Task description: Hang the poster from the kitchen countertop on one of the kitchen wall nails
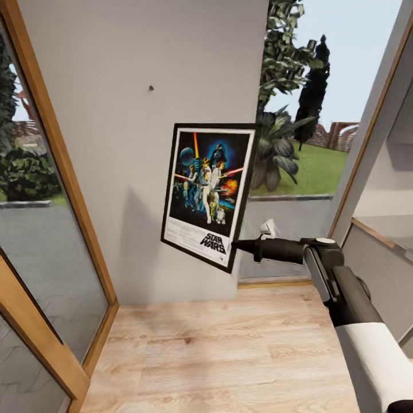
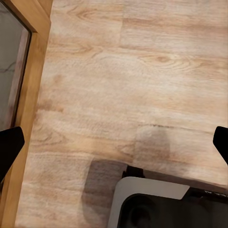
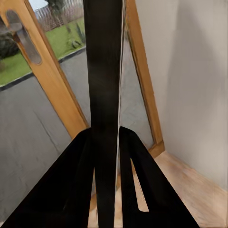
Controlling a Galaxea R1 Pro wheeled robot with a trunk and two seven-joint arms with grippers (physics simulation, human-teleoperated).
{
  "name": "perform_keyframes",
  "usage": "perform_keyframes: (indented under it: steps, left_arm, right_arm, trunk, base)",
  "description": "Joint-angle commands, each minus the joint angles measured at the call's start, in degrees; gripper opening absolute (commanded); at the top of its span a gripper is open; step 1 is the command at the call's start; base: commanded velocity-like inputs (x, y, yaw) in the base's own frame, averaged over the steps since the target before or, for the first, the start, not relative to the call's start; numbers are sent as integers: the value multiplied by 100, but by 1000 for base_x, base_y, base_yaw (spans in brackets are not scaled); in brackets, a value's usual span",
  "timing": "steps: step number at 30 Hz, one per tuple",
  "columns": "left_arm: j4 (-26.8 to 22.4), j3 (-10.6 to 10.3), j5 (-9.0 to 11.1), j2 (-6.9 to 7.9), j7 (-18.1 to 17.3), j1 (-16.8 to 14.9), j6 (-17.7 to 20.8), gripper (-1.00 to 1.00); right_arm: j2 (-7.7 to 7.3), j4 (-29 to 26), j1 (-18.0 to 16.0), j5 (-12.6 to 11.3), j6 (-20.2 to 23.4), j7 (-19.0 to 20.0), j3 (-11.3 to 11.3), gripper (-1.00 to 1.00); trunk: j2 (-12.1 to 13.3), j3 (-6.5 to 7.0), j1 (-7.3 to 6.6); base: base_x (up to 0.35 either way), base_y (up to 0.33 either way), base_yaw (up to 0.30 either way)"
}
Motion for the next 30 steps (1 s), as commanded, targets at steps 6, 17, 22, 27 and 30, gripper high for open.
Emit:
perform_keyframes:
  steps: [6,17,22,27,30]
  left_arm:
    - [-8,26,-60,-8,-33,-1,-9,100]
    - [-3,26,-60,-8,-33,-1,-9,100]
    - [0,26,-60,-5,-33,-1,-9,100]
    - [0,25,-60,-5,-33,-1,-9,100]
    - [0,24,-62,-5,-33,-1,-9,100]
  right_arm:
    - [441,23,-928,-35,742,4,502,-100]
    - [727,173,-2059,-32,1348,40,729,-100]
    - [749,490,-2496,-34,1438,396,768,-100]
    - [748,536,-2563,-34,1445,553,777,-100]
    - [744,534,-2575,-34,1446,580,781,-100]
  trunk:
    - [-12,-12,4]
    - [-12,-12,4]
    - [-12,-12,4]
    - [-12,-12,4]
    - [-12,-12,4]
  base:
    - [0,0,0]
    - [0,0,0]
    - [0,0,0]
    - [0,0,0]
    - [0,0,0]
